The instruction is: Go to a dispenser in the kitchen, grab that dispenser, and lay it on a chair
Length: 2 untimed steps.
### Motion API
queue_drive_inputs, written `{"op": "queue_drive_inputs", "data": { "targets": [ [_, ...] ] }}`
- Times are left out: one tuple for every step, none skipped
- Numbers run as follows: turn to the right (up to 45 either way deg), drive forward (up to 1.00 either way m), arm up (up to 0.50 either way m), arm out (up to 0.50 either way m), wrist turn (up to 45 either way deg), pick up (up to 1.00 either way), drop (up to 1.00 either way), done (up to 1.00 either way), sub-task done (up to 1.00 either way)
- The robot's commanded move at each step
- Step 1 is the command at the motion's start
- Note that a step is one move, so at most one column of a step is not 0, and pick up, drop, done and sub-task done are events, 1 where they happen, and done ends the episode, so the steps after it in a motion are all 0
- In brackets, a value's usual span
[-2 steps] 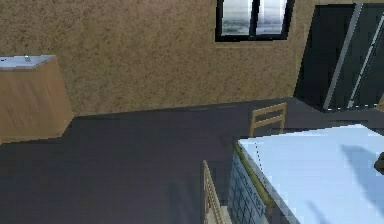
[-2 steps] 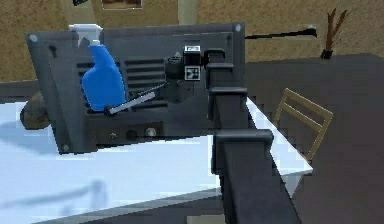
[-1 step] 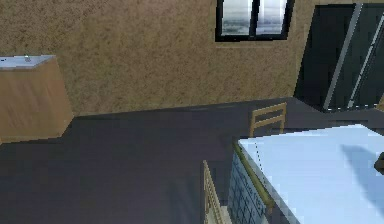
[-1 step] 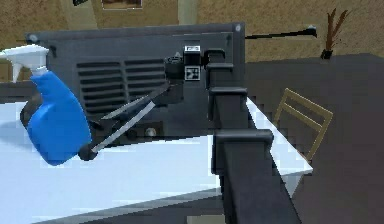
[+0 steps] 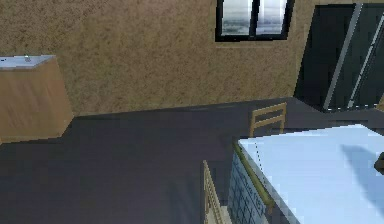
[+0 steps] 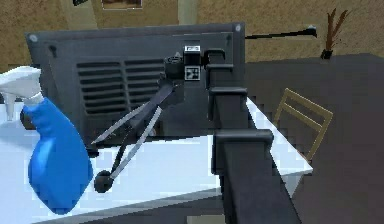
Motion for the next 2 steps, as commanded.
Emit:
{"op": "queue_drive_inputs", "data": {
  "targets": [
    [0.0,0.0,0.0,-0.3,0.0,0.0,0.0,0.0,0.0],
    [-45.0,0.0,0.0,0.0,0.0,0.0,0.0,0.0,0.0]
  ]
}}
